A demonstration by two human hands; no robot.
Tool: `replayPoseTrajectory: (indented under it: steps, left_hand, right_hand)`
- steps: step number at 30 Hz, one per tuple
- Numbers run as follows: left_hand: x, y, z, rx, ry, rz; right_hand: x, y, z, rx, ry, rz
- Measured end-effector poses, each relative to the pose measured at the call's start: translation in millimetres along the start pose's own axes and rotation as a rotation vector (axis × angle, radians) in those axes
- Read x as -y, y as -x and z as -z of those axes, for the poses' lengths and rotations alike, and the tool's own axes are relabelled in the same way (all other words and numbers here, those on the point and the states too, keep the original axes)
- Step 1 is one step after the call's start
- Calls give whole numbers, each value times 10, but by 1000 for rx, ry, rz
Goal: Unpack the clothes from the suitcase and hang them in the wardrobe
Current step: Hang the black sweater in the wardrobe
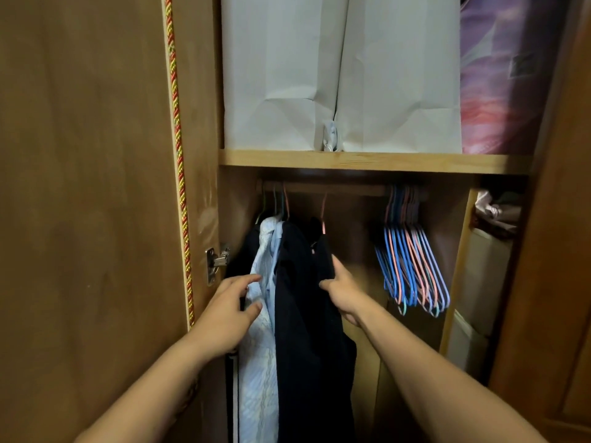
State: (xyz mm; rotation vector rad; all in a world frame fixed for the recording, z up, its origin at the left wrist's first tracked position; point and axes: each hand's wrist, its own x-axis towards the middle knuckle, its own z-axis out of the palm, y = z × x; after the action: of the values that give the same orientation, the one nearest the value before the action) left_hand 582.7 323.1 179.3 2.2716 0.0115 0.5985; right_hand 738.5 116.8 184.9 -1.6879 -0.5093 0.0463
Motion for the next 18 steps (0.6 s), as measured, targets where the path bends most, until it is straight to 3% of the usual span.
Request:
replayPoseTrajectory:
  steps: [5, 9, 11, 13, 15, 18]
  left_hand:
    - [24, 21, -25, 13, 7, 17]
    - [54, 13, -45, 18, -15, 31]
    - [59, -13, -45, 17, -4, 32]
    - [66, -32, -70, 22, 7, 33]
    - [85, -55, -101, 30, 18, 44]
    - [101, -70, -132, 33, 31, 67]
  right_hand:
    - [169, -124, -445, 227, 158, 59]
    - [151, -28, -248, 455, 341, -16]
    - [61, 181, -42, 462, 557, 25]
    - [-114, 361, 224, 230, 935, 166]
    - [-160, 422, 526, -123, 1364, 310]
    - [-98, 316, 960, -469, 1623, 247]
